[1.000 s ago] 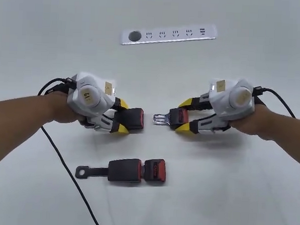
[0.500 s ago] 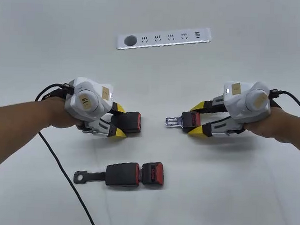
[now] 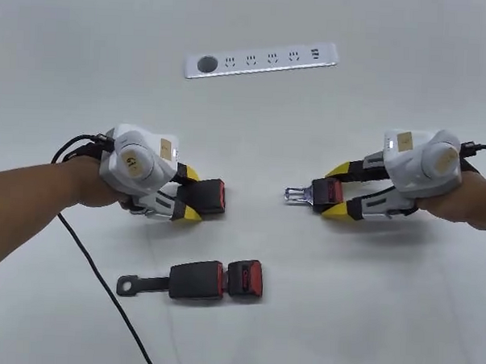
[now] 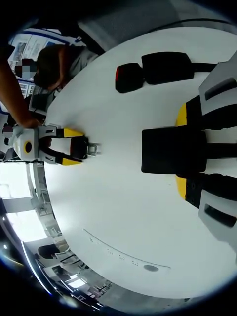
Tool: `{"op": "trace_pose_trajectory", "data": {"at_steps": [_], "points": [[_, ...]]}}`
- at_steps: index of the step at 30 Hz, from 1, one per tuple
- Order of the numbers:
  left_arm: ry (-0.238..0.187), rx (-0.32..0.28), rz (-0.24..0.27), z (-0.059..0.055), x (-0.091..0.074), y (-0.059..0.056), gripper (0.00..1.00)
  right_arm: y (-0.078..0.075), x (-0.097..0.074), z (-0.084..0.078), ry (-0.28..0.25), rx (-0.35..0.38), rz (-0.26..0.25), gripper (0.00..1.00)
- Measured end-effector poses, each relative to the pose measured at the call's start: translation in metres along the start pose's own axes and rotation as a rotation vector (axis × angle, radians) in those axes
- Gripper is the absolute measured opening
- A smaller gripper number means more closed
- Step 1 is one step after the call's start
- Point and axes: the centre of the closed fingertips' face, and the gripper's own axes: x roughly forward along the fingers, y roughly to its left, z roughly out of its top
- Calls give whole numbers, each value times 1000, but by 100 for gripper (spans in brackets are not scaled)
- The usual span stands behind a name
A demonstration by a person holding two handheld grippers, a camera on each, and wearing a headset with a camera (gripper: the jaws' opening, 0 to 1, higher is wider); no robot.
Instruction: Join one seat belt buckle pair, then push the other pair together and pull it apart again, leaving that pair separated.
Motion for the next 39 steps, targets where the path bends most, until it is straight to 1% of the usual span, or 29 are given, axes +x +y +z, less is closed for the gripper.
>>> {"op": "trace_pose_trajectory", "data": {"at_steps": [16, 20, 24, 27, 30, 31, 32, 33, 34, 35, 36, 37, 38, 39], "points": [[2, 4, -2, 0, 0, 0, 34, 1, -31, -23, 28, 23, -19, 37], [7, 6, -1, 0, 0, 0, 34, 0, -35, -25, 26, 27, -24, 37], [3, 6, -2, 1, 0, 0, 35, -2, -39, -28, 27, 37, -29, 37], [2, 5, -3, 1, 0, 0, 35, -4, -38, -26, 24, 41, -30, 37], [11, 16, -5, 2, -1, -1, 34, -3, -37, -25, 30, 35, -30, 39], [11, 18, -2, 2, -1, -1, 34, -3, -36, -25, 39, 24, -36, 40], [14, 12, 4, 2, -1, 0, 35, -3, -36, -25, 46, 25, -49, 44], [16, 6, 16, 2, -2, 1, 36, -5, -36, -24, 49, 45, -67, 52], [29, 7, 49, 1, -4, 4, 38, -5, -36, -21, 33, 54, -84, 57], [44, 18, 52, -1, -6, 3, 41, -8, -38, -16, 7, 60, -110, 58], [34, 17, 49, 0, -7, 1, 46, -10, -40, -13, -6, 64, -130, 58], [13, 4, 47, 1, -11, 0, 49, -10, -42, -12, -8, 80, -148, 59], [-1, -24, 56, 3, -13, -1, 52, -12, -43, -11, -15, 95, -171, 61], [-6, -50, 78, 4, -16, 0, 56, -13, -45, -9, -25, 112, -191, 65]]}}
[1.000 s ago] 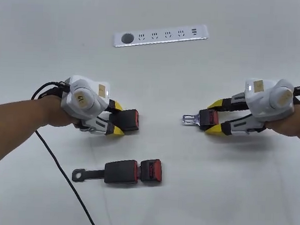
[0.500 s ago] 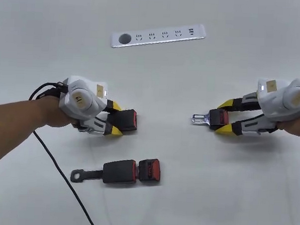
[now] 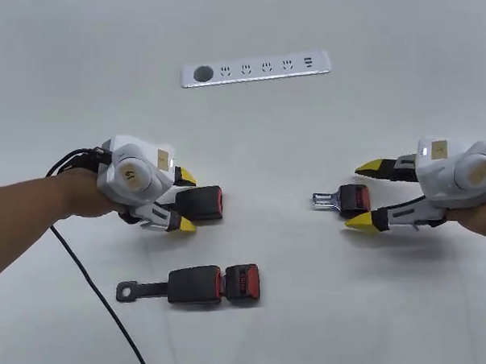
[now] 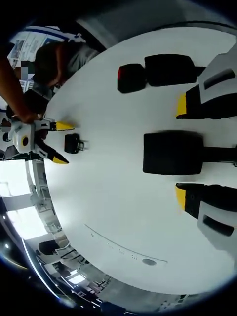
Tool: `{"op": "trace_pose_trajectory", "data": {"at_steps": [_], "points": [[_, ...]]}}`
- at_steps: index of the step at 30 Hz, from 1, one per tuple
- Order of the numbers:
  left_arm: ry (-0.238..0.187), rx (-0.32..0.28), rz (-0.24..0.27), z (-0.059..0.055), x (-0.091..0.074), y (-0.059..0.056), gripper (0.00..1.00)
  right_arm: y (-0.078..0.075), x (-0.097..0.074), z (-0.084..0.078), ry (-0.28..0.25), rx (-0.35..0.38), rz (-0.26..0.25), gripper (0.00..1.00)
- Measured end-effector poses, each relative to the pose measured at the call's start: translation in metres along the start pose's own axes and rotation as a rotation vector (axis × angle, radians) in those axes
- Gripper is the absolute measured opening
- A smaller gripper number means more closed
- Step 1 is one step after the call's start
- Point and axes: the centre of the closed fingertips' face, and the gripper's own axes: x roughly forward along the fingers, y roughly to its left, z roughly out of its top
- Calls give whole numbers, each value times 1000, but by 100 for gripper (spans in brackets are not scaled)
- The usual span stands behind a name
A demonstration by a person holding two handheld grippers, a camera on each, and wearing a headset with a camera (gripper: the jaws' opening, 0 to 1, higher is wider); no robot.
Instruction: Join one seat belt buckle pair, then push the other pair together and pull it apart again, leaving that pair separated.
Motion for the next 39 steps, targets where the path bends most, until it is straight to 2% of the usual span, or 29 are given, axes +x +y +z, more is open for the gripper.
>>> {"op": "trace_pose_trajectory", "data": {"at_steps": [1, 2, 4, 5, 6, 8, 9, 12, 13, 14, 15, 16, 17, 18, 19, 21, 22, 24, 31, 33, 35, 37, 39], "points": [[-1, -10, 23, -1, -1, 3, 60, -2, -1, 2, -9, 11, -23, 66], [-6, -25, 68, -2, -1, 8, 66, -4, -3, 2, -15, 29, -48, 68], [-45, -91, 93, 3, -8, 6, 76, -1, -4, 3, -31, 75, -61, 72], [-66, -137, 108, 5, -13, 4, 79, -3, -5, 3, -30, 72, -102, 76], [-70, -152, 122, 5, -16, 4, 79, -4, -6, 3, -31, 84, -131, 77], [-100, -207, 168, 4, -25, 5, 79, -4, -8, 9, -64, 132, -180, 78], [-125, -271, 192, 3, -31, 4, 80, -3, -9, 12, -70, 129, -208, 80], [-182, -374, 261, -3, -43, 10, 86, 2, -11, 19, -83, 140, -265, 83], [-185, -400, 276, -4, -47, 8, 89, 2, -13, 22, -95, 163, -292, 84], [-188, -458, 304, -7, -53, 6, 91, 3, -14, 27, -114, 179, -317, 87], [-196, -485, 326, -8, -58, 5, 92, 5, -14, 30, -120, 181, -326, 89], [-239, -496, 363, -5, -65, 5, 94, 5, -16, 33, -125, 172, -355, 90], [-251, -504, 369, -4, -68, 3, 95, 7, -17, 35, -129, 172, -370, 90], [-279, -534, 383, -4, -73, 0, 95, 11, -17, 39, -141, 187, -377, 90], [-288, -549, 389, -5, -77, -4, 95, 12, -17, 40, -147, 192, -380, 90], [-279, -552, 402, -13, -82, -14, 95, 19, -17, 43, -151, 194, -392, 91], [-288, -585, 421, -17, -87, -17, 95, 22, -16, 44, -153, 195, -401, 91], [-315, -615, 444, -21, -94, -24, 96, 29, -16, 47, -157, 197, -409, 92], [-360, -651, 491, -29, -110, -53, 100, 42, -19, 46, -182, 224, -452, 95], [-385, -671, 495, -31, -115, -62, 100, 50, -18, 41, -156, 207, -453, 94], [-422, -701, 497, -33, -121, -73, 100, 59, -22, 42, -163, 220, -456, 94], [-412, -699, 508, -38, -123, -82, 100, 65, -26, 43, -171, 221, -462, 95], [-420, -702, 508, -40, -127, -91, 100, 72, -32, 45, -180, 221, -469, 95]]}}
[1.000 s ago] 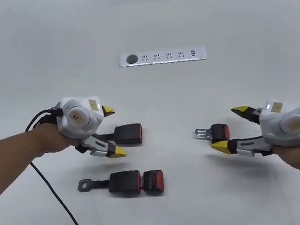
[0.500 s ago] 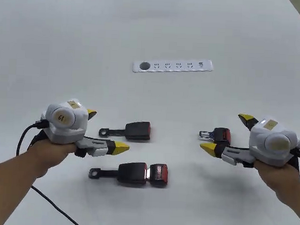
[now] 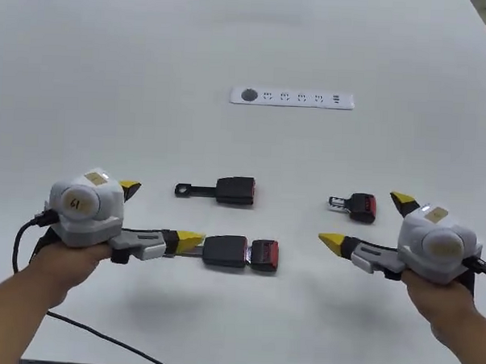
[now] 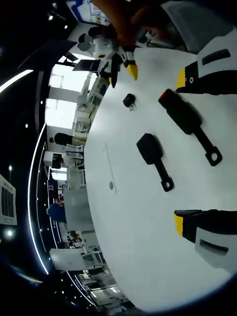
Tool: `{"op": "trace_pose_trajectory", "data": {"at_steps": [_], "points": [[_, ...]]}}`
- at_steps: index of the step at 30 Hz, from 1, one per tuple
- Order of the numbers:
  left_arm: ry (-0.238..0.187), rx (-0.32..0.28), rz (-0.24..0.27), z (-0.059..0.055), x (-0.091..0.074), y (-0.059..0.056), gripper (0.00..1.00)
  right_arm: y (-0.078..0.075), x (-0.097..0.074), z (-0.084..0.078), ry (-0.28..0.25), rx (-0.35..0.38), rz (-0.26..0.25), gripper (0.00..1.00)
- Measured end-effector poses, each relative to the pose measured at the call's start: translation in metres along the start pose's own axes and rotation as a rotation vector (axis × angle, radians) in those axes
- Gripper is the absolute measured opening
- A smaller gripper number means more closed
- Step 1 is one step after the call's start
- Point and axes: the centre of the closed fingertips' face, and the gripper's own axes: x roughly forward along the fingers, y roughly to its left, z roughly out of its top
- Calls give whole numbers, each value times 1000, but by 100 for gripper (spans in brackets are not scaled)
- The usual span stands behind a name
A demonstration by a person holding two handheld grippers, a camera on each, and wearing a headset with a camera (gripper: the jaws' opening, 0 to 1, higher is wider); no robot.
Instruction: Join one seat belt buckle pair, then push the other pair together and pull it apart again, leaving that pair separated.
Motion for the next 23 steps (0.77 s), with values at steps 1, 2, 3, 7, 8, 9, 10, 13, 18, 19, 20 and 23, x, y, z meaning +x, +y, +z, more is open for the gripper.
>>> {"op": "trace_pose_trajectory", "data": {"at_steps": [1, 2, 3, 7, 8, 9, 10, 13, 18, 19, 20, 23], "points": [[-2, -3, 0, -1, -3, -1, 100, 2, -3, 0, -3, 2, -1, 95], [-5, -6, 1, -3, -7, -3, 100, 4, -6, 0, -4, 1, -4, 95], [-16, -15, 4, -4, -12, -4, 100, 6, -10, -1, -4, -1, -8, 95], [-44, -29, 3, -10, -29, -9, 100, 17, -23, -2, -7, 4, -20, 95], [-45, -30, 2, -11, -31, -9, 100, 18, -24, -3, -5, 4, -20, 95], [-50, -39, 1, -15, -36, -11, 100, 22, -28, -5, -2, 5, -20, 95], [-52, -43, 0, -17, -39, -11, 100, 24, -30, -6, 1, 6, -20, 95], [-59, -45, -4, -22, -49, -13, 100, 32, -37, -11, 12, 2, -25, 96], [-81, -48, -23, -25, -69, -14, 100, 42, -48, -12, 14, 0, -24, 96], [-85, -49, -27, -26, -73, -15, 100, 43, -50, -13, 13, 0, -24, 96], [-85, -41, -26, -27, -76, -15, 100, 43, -52, -14, 12, 1, -28, 96], [-80, -21, -27, -32, -84, -16, 100, 44, -58, -16, 13, 12, -41, 96]]}}
